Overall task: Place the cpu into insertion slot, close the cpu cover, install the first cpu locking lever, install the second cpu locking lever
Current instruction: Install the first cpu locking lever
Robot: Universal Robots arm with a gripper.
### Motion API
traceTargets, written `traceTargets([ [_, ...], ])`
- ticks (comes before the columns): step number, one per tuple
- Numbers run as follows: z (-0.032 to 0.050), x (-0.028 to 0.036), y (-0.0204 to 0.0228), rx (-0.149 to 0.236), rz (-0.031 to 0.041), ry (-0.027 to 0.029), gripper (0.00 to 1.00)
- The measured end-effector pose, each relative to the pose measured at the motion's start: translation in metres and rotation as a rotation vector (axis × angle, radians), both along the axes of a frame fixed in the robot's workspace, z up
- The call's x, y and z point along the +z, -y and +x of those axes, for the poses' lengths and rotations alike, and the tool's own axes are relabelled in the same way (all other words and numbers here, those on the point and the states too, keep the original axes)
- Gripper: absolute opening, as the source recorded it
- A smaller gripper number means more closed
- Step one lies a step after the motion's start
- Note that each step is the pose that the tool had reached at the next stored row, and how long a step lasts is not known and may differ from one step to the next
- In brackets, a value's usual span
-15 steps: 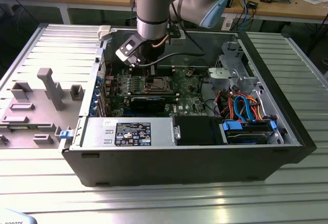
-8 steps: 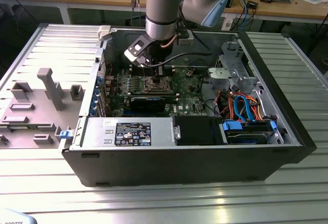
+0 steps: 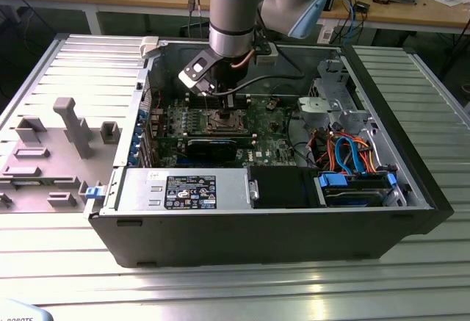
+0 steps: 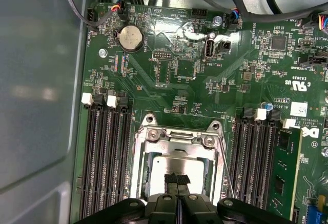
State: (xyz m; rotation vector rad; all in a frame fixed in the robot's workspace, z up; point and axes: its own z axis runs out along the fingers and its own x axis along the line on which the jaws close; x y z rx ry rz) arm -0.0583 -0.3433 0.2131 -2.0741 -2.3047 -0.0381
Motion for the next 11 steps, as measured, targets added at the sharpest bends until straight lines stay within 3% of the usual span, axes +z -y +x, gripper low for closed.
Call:
traceTargets([
  [11, 0.0000, 0.0032, 0.0000, 0.000, -0.0001, 0.0000, 0.11],
])
